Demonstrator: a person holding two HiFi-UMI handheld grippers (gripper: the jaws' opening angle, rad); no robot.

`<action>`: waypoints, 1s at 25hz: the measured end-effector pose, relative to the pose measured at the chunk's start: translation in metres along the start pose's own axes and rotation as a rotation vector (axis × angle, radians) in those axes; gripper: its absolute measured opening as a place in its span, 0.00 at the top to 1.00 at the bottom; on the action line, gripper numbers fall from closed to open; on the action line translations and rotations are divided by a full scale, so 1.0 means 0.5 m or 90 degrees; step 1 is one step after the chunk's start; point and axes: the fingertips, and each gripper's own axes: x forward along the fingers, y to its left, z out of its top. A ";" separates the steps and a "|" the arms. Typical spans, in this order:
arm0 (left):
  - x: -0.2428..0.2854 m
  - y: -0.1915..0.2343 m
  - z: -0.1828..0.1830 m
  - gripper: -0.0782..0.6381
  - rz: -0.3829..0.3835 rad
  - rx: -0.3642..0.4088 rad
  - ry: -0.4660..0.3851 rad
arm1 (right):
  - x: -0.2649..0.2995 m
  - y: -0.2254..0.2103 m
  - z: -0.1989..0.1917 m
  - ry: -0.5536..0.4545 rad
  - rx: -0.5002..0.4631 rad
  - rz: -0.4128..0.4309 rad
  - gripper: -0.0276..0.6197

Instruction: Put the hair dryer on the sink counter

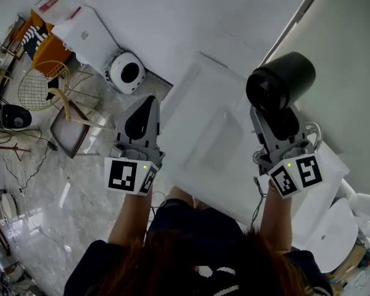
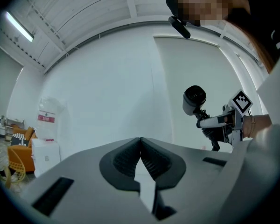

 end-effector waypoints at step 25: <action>0.149 0.185 -0.238 0.87 0.002 -0.064 0.122 | 0.375 -0.019 -0.612 0.526 -0.228 0.193 0.51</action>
